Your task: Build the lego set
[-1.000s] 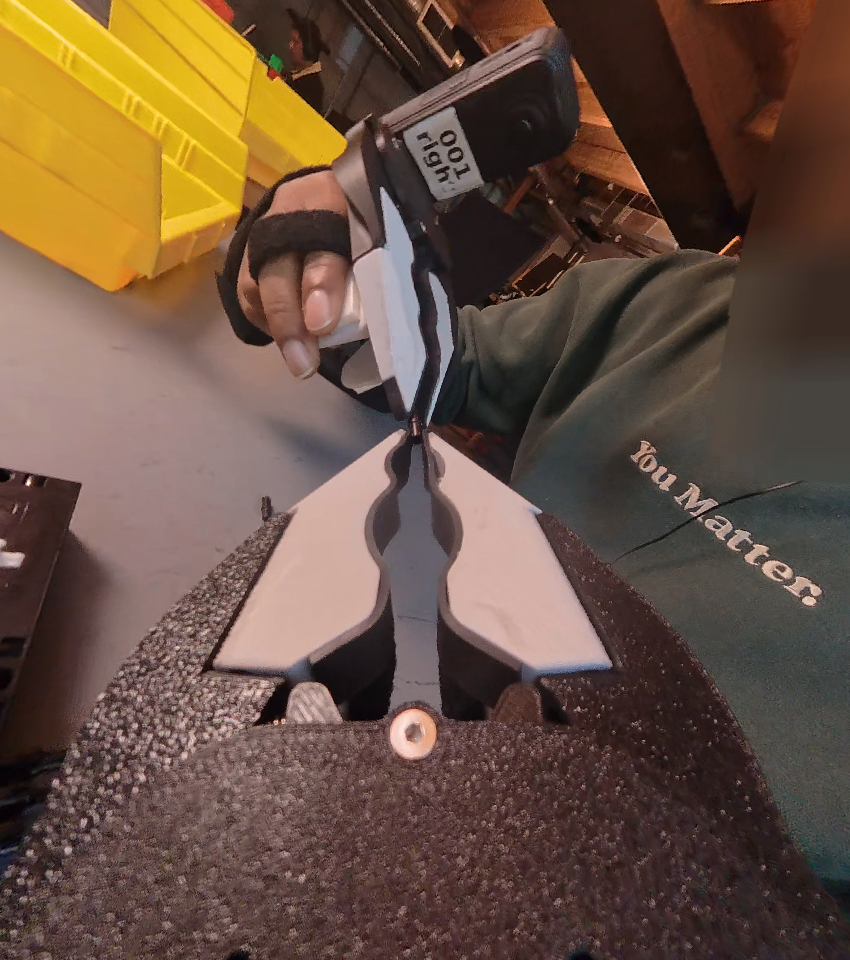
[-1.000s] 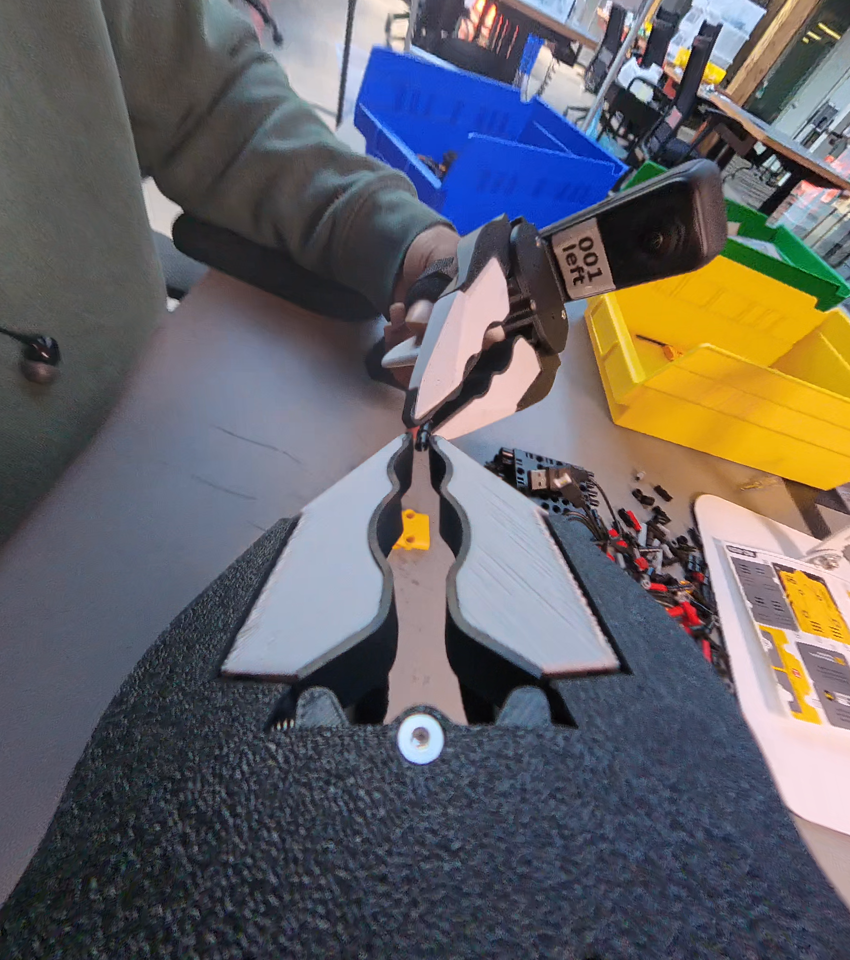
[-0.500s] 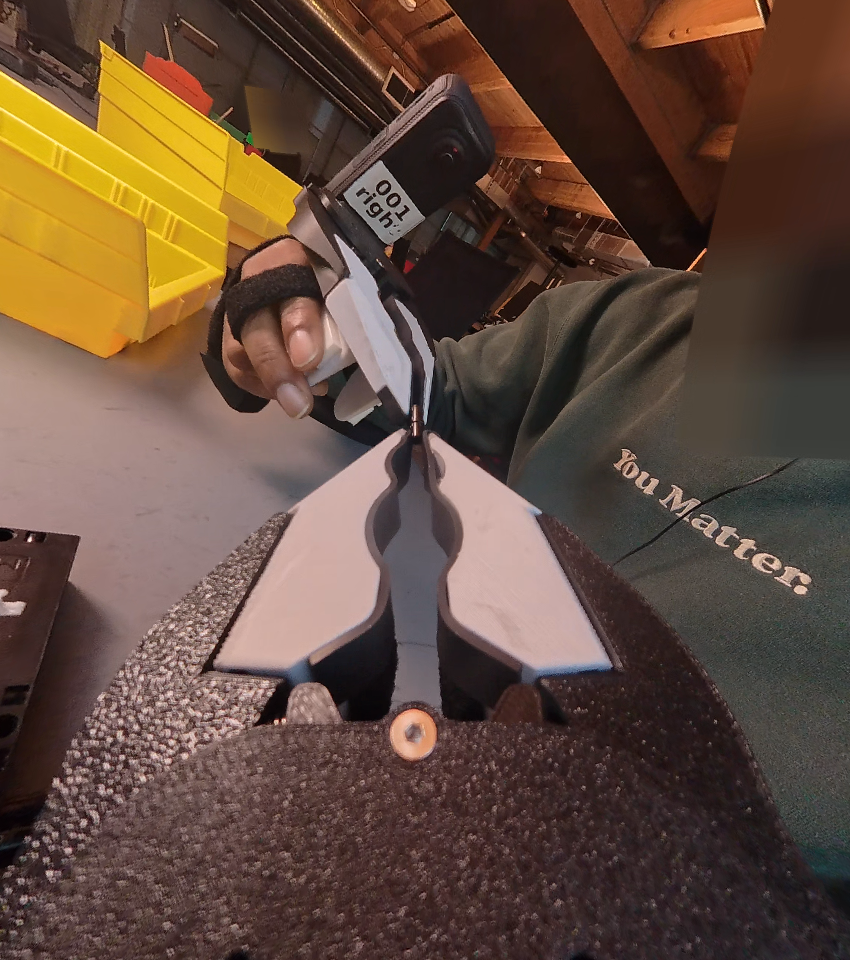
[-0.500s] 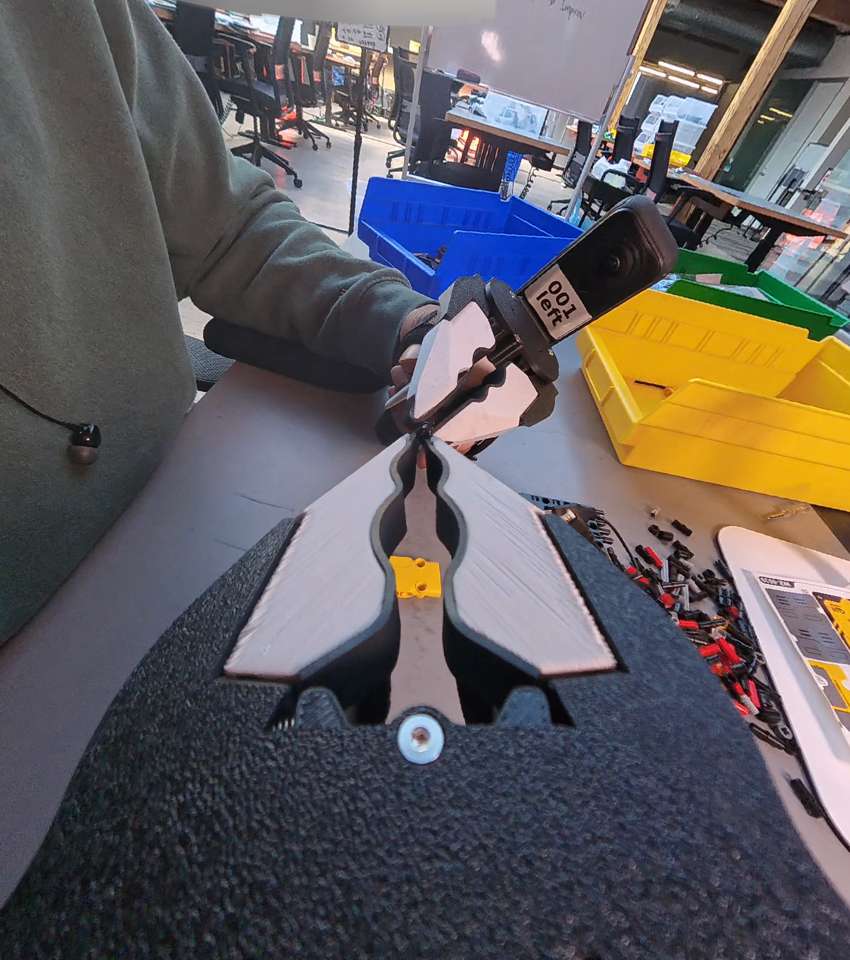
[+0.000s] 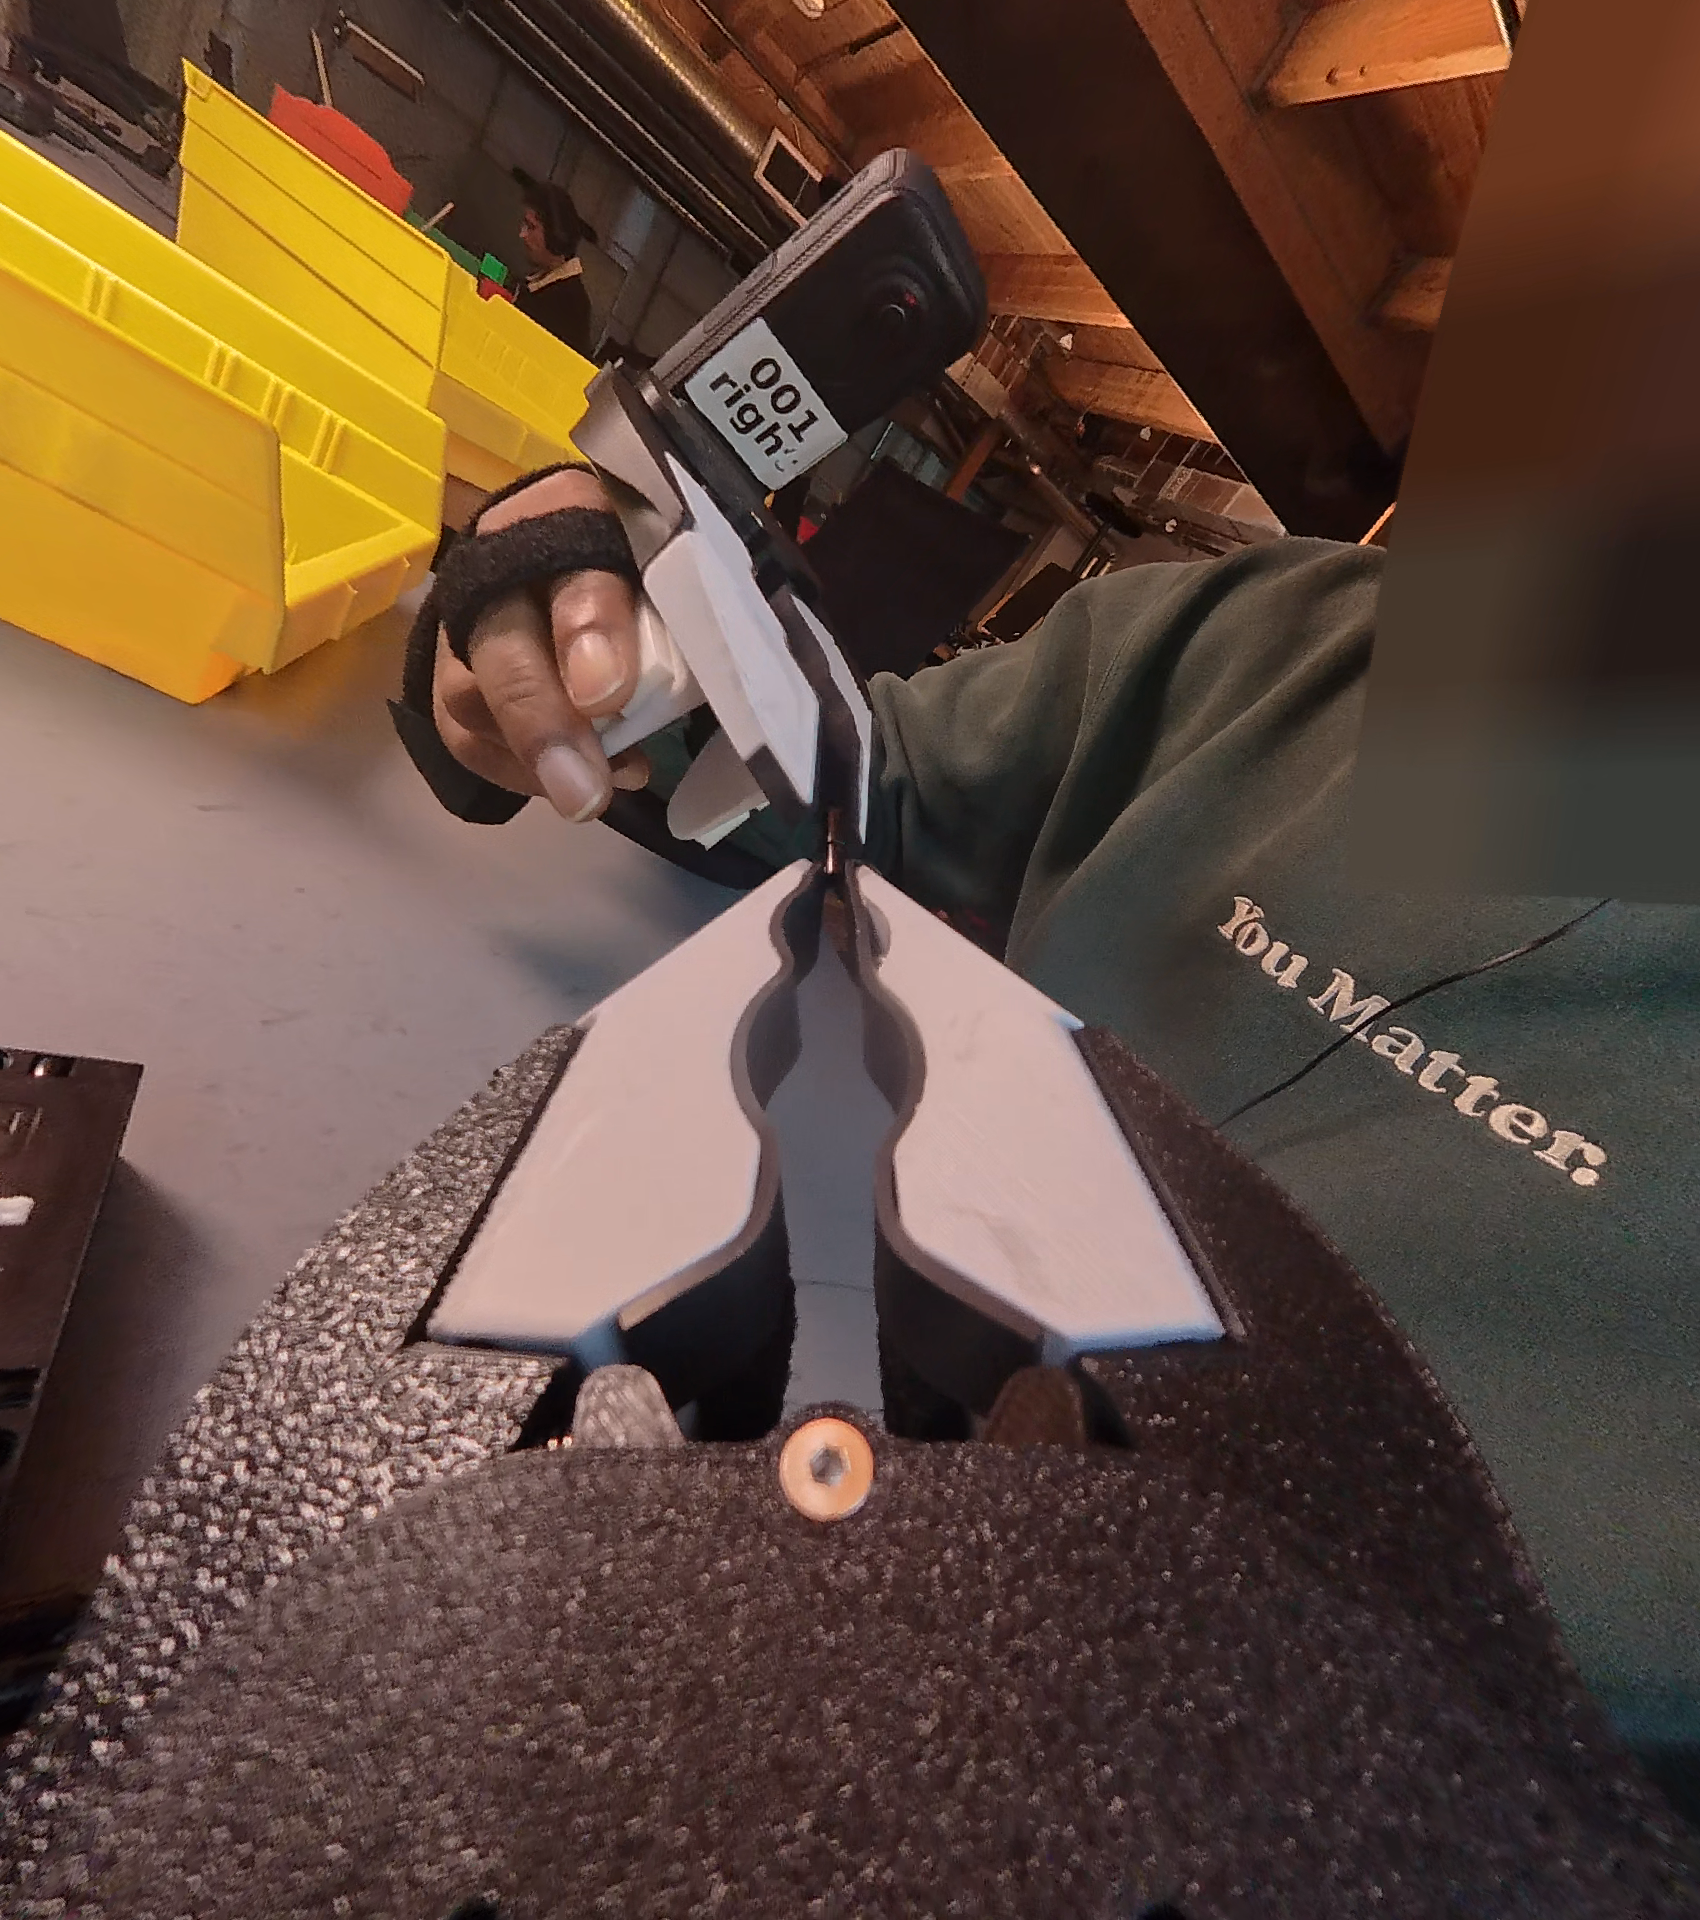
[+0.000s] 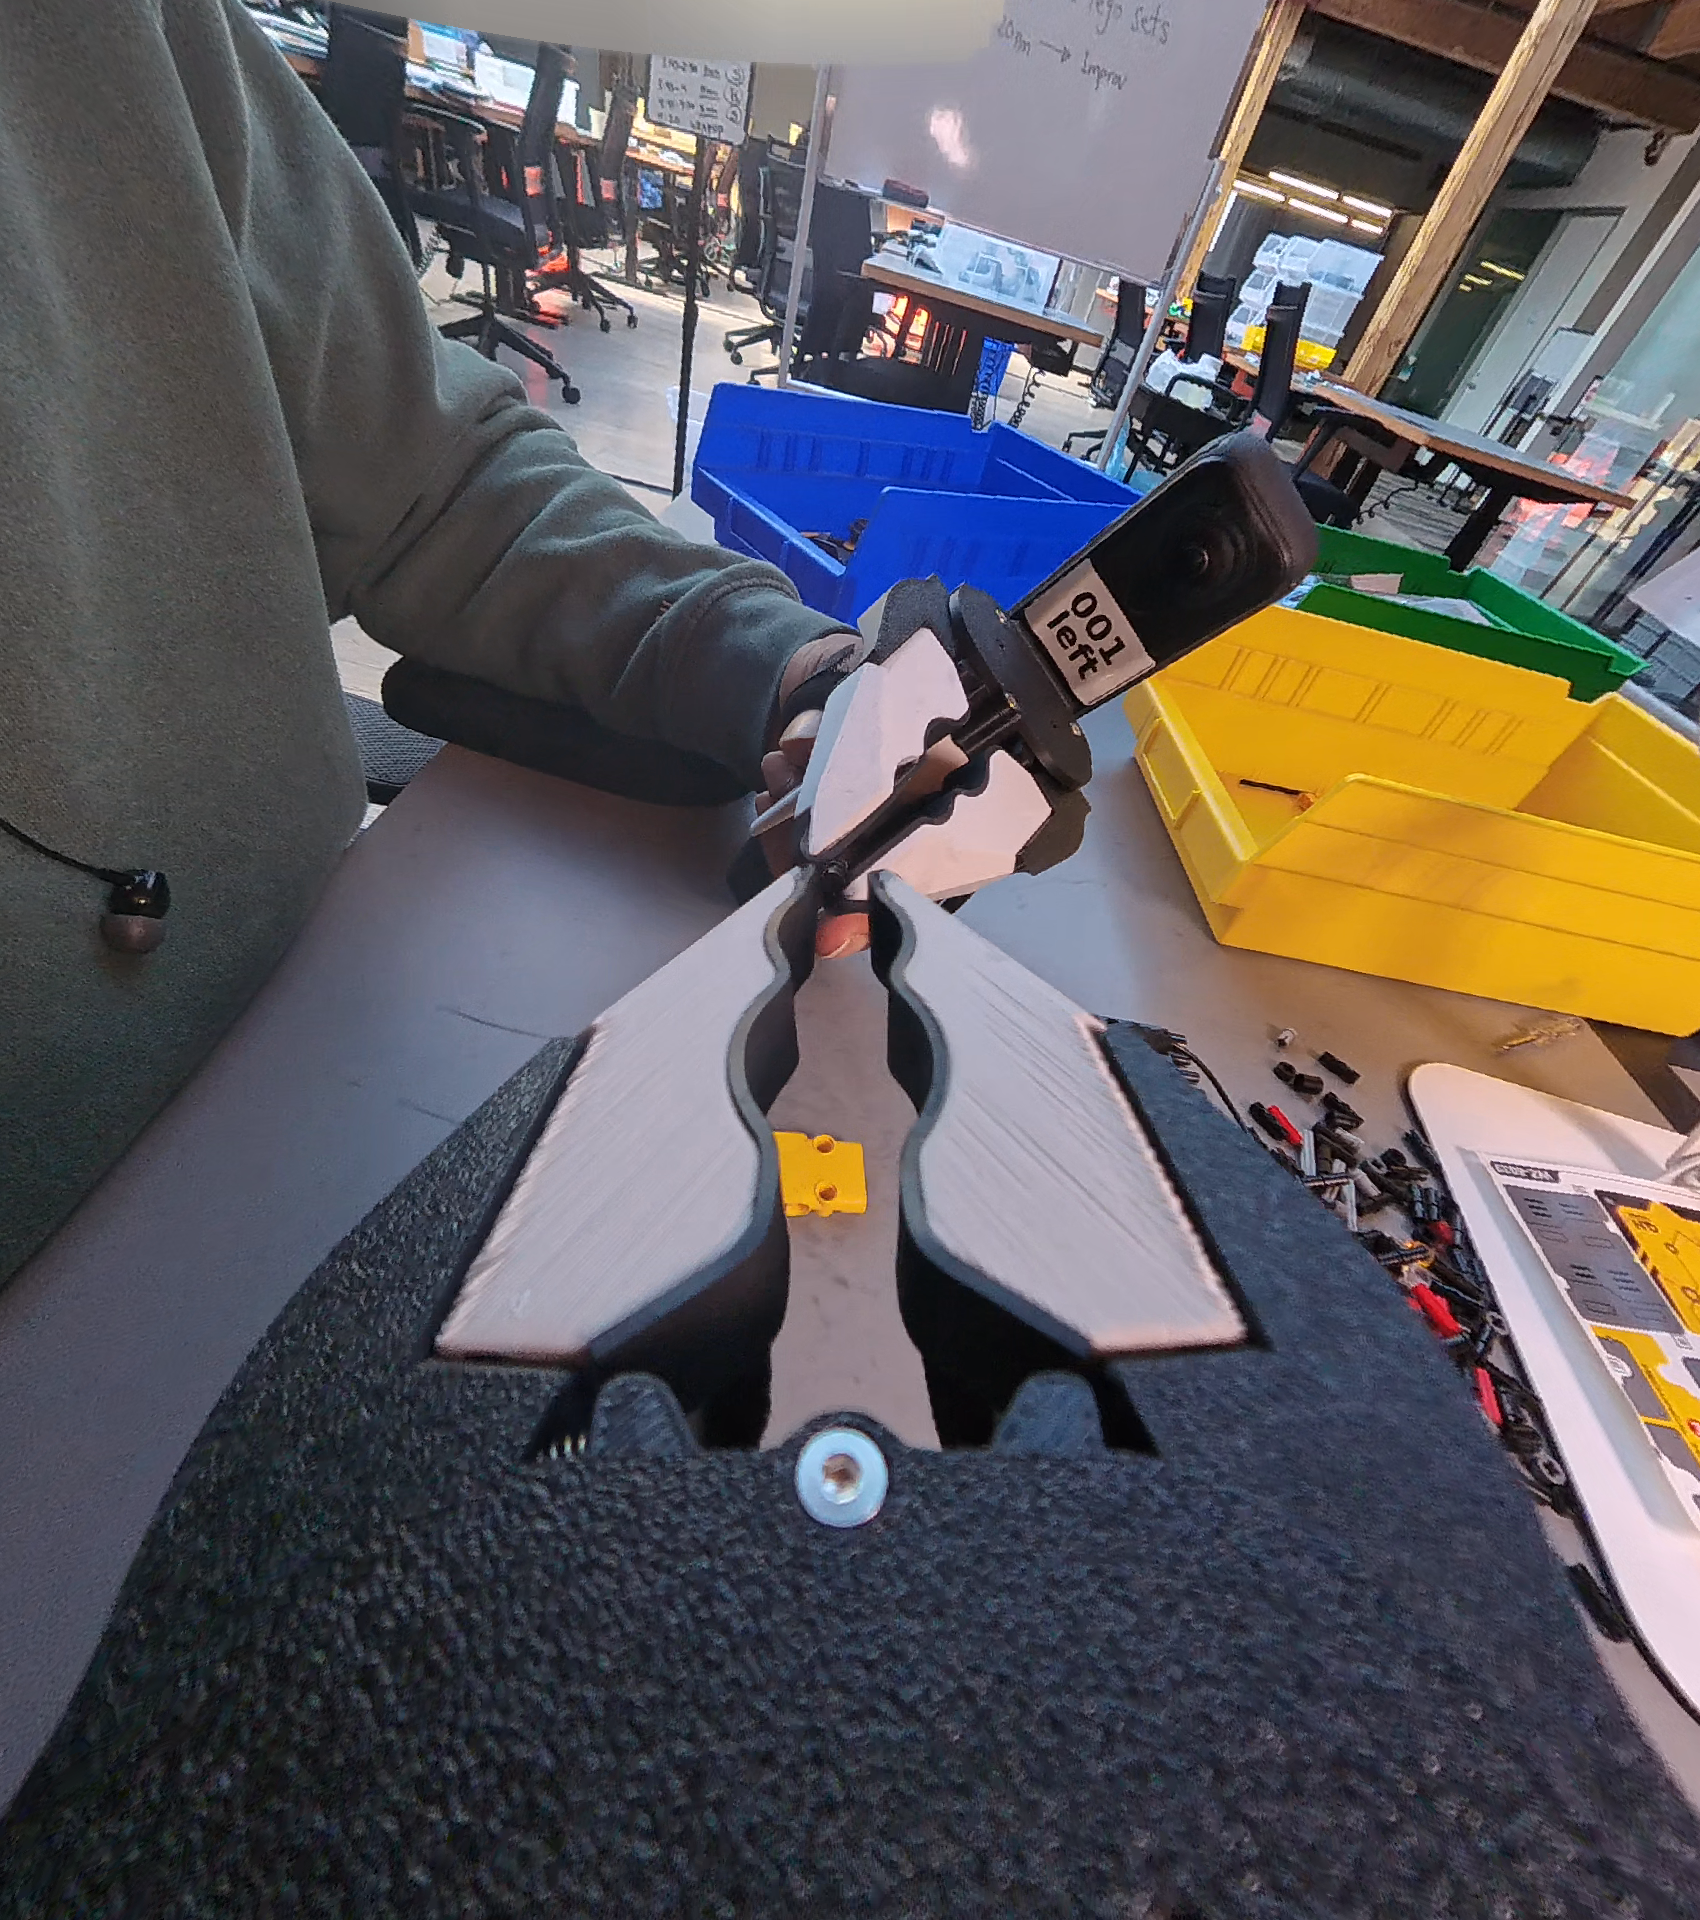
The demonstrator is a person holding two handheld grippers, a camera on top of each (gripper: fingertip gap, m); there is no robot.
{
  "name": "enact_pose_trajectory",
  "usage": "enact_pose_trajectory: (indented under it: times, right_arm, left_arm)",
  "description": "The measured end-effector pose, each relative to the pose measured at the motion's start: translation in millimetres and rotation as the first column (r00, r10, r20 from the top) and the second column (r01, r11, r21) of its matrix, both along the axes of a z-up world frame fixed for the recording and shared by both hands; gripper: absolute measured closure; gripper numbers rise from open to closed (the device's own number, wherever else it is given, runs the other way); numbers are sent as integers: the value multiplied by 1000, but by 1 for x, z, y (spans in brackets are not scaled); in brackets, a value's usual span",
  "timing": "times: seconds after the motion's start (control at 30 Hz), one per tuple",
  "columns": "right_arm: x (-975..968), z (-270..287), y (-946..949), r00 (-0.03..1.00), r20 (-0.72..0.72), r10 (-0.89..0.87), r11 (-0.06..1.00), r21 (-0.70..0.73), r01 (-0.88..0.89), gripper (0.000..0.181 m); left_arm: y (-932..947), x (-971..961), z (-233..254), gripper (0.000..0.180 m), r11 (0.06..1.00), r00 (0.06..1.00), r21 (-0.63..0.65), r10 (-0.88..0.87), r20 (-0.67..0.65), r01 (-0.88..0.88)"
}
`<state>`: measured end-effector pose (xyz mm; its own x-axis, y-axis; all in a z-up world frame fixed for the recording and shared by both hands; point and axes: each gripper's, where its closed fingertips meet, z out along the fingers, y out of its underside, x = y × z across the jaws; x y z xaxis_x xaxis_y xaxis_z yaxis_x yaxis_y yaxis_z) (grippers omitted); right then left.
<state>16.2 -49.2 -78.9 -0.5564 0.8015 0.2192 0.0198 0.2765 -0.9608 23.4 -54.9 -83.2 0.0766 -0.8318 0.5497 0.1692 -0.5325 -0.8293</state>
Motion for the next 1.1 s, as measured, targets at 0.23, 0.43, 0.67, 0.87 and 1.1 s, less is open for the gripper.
enact_pose_trajectory:
  times: [0.23, 0.43, 0.67, 0.87, 1.1]
  right_arm:
    - [1, -3, -4, 1000, 7, 12, 1000, 19, -12, 178]
    - [-2, -20, 5, 990, 138, -25, 1000, 22, 22, 178]
    - [9, -92, 2, 864, 502, -52, 968, 239, -81, 179]
    - [8, -106, -6, 779, 624, -52, 931, 313, -188, 179]
    - [7, -115, -9, 715, 694, -89, 890, 378, -256, 179]
  left_arm:
    - [-1, 2, -1, 177, 1000, 1000, -5, -9, -3, 9]
    - [11, -8, -22, 161, 993, 958, 79, 110, -266, -92]
    - [7, -18, -82, 119, 970, 700, 210, 234, -675, -121]
    - [7, -15, -113, 107, 957, 556, 282, 273, -785, -71]
    - [4, -15, -122, 120, 955, 505, 294, 270, -820, -33]
